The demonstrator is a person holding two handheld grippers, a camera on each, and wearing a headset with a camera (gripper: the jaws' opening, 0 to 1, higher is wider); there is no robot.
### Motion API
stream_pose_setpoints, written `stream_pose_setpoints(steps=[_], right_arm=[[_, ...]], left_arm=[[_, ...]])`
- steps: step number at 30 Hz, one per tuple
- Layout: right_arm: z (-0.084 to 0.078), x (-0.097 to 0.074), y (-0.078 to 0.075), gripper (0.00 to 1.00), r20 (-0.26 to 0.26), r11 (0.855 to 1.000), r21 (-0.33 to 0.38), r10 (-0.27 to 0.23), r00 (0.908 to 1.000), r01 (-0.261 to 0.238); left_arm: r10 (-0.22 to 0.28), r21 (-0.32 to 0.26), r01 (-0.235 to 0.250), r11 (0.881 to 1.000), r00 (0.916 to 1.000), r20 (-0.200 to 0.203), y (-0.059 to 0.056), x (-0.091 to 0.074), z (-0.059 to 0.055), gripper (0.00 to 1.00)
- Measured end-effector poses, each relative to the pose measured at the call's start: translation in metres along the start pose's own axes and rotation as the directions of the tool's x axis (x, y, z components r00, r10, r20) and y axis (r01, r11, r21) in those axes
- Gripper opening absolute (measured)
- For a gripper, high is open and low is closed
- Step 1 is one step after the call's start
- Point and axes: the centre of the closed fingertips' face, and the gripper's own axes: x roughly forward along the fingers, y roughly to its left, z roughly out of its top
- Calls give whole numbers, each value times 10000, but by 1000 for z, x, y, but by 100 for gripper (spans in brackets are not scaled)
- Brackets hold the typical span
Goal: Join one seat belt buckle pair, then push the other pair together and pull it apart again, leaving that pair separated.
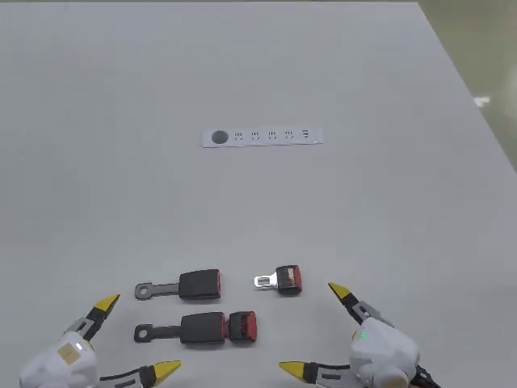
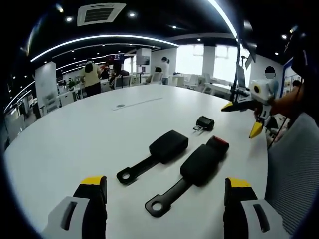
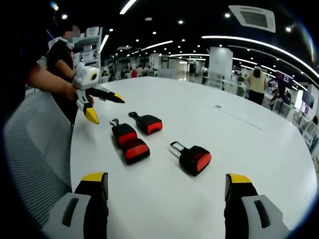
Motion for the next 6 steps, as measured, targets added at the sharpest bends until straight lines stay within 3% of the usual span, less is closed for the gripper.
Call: stream_pose_setpoints(steps=[6], right_arm=[[2, 0, 0, 99, 106, 9999, 95, -60, 9999, 59]], left_arm=[[-61, -82, 62, 9999, 9999, 83, -2, 2, -3, 100]])
